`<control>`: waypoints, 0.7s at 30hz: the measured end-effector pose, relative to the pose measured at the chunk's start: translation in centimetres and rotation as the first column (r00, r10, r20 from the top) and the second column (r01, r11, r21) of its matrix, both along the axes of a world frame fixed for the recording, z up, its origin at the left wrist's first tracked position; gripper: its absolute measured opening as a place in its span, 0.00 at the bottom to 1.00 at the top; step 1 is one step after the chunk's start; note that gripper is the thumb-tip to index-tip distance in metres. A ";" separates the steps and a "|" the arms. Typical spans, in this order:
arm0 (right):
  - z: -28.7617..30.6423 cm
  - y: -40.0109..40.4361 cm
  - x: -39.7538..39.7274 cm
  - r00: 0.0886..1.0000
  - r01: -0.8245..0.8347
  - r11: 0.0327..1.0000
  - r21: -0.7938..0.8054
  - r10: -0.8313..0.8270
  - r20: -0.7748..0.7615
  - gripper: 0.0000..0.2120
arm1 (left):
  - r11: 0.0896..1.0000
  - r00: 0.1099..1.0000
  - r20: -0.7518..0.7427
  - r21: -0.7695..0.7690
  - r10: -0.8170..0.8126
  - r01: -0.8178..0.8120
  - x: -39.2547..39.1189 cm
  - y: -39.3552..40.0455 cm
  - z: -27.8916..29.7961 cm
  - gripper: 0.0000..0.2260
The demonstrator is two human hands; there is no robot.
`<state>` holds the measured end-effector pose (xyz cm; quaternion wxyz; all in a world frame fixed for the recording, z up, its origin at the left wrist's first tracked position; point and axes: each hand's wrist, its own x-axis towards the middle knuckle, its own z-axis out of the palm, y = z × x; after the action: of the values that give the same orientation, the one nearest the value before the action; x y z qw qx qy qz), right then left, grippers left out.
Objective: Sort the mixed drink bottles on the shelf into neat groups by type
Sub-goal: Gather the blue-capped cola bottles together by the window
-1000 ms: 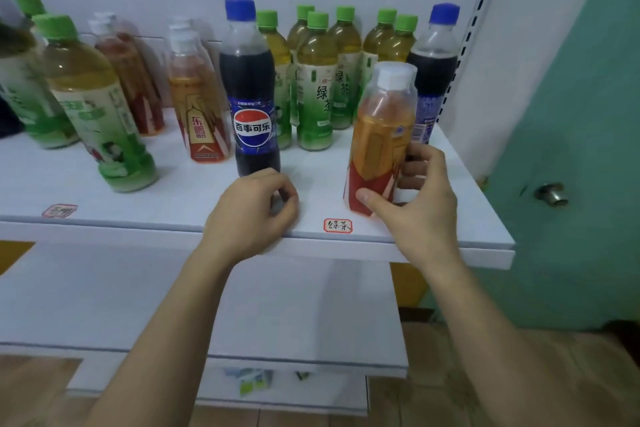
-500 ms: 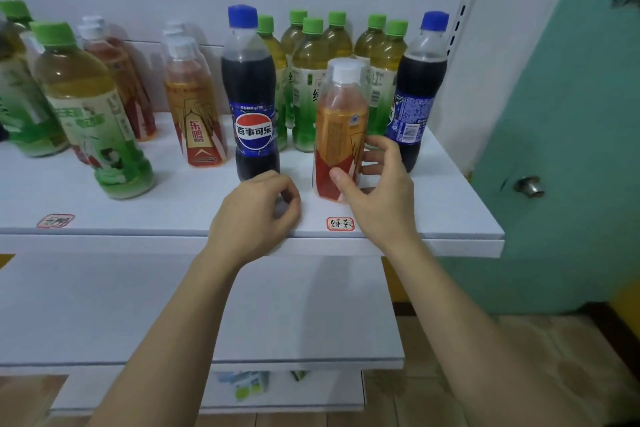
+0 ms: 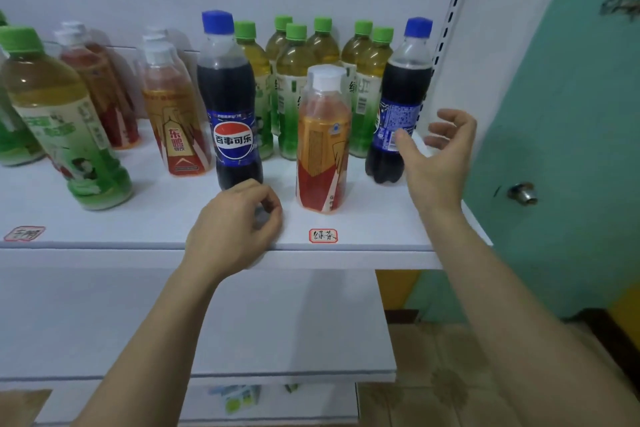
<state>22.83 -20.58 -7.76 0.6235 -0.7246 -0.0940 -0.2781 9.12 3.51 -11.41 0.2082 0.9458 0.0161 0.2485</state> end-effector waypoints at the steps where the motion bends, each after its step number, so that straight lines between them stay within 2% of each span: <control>1: 0.5 0.0 1.1 0.999 -0.030 0.998 -0.054 0.028 -0.039 0.33 | 1.000 1.000 0.005 -0.001 0.014 -0.014 0.0 -0.1 0.0 0.02; 3: 1.0 0.3 3.0 0.990 -0.117 0.981 -0.154 0.102 -0.101 0.41 | 0.999 0.999 0.007 0.000 0.035 -0.035 -0.1 -0.3 0.1 0.01; 5: 0.8 0.7 4.2 0.973 -0.203 0.963 -0.178 0.178 -0.146 0.44 | 0.999 0.999 -0.003 -0.006 0.053 -0.053 -0.2 -0.4 0.3 0.01; 10: -1.3 0.1 5.6 0.936 -0.325 0.928 -0.185 0.288 -0.200 0.29 | 0.996 0.996 0.005 -0.014 0.091 -0.091 -0.3 -0.6 0.2 0.03; 13: -1.6 -0.4 5.2 0.939 -0.331 0.928 -0.172 0.307 -0.154 0.33 | 0.992 0.992 0.004 -0.033 0.123 -0.123 -0.3 -1.1 0.5 0.03; 16: -1.7 -0.4 4.6 0.924 -0.378 0.911 -0.168 0.359 -0.134 0.36 | 0.970 0.984 0.041 -0.184 0.172 -0.162 -0.2 -2.6 0.6 0.03; 17: -1.7 -0.4 4.5 0.913 -0.403 0.901 -0.163 0.384 -0.137 0.35 | 0.950 0.978 0.071 -0.261 0.194 -0.170 0.0 -3.4 0.6 0.08; 19: -1.9 -0.2 4.5 0.896 -0.441 0.883 -0.163 0.421 -0.142 0.31 | 0.907 0.967 0.108 -0.383 0.233 -0.175 0.6 -5.1 0.8 0.26; 21: -2.1 -0.1 4.4 0.888 -0.456 0.876 -0.156 0.437 -0.141 0.29 | 0.894 0.964 0.083 -0.399 0.254 -0.202 1.6 -6.5 1.5 0.40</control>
<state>27.28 -20.73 -9.88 0.6048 -0.7511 -0.2523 -0.0798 10.69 -3.00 -9.90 0.3609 0.8587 0.1618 0.3257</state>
